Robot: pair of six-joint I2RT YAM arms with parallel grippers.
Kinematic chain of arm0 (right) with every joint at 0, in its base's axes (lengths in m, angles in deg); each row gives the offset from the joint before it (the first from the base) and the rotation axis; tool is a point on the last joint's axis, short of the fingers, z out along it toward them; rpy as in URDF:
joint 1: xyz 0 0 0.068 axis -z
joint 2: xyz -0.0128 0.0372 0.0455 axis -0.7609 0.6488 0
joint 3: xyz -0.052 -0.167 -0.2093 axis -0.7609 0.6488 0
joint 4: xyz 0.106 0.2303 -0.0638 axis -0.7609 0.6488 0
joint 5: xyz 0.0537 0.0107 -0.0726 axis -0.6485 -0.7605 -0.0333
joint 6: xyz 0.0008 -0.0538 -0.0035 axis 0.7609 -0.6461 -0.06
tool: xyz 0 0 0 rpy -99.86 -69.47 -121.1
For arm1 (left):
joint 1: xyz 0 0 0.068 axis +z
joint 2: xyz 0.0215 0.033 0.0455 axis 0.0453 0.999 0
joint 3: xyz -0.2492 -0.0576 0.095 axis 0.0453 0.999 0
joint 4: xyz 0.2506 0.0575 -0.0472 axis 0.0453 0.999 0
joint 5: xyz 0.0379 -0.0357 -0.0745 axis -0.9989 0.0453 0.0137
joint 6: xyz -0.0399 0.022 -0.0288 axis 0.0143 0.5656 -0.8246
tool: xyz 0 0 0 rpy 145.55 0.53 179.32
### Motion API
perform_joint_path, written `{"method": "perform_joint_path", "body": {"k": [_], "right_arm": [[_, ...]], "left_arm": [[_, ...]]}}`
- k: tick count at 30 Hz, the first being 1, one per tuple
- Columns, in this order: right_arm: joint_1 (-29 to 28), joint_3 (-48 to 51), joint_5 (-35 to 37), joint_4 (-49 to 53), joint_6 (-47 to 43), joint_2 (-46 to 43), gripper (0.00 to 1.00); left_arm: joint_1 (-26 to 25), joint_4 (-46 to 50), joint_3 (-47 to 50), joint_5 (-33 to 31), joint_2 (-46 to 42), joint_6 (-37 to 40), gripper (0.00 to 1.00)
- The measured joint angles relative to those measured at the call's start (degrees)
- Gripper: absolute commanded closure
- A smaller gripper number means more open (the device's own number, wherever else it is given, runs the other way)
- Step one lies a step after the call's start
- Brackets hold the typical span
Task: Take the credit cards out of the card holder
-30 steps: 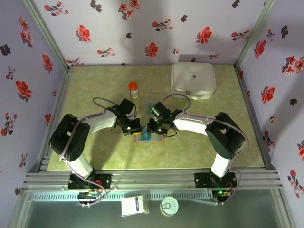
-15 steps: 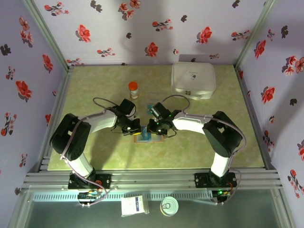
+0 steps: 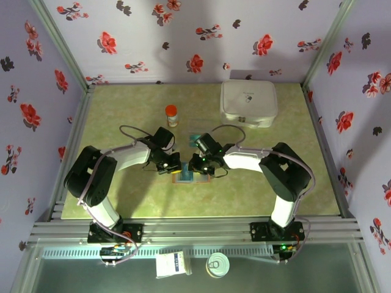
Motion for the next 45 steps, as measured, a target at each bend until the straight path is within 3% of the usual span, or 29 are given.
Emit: {"method": "perform_joint_path", "body": {"k": [25,45], "right_arm": [[0.7,2.7,-1.2,-3.8,1.0,-0.2,0.78],[2.1,10.3,-5.8,-18.8,6.7,-1.9,0.84]], "left_arm": [[0.0,-0.2,0.1,0.0,0.0,0.0,0.99],[0.0,-0.1,0.1,0.0,0.0,0.0,0.99]]}}
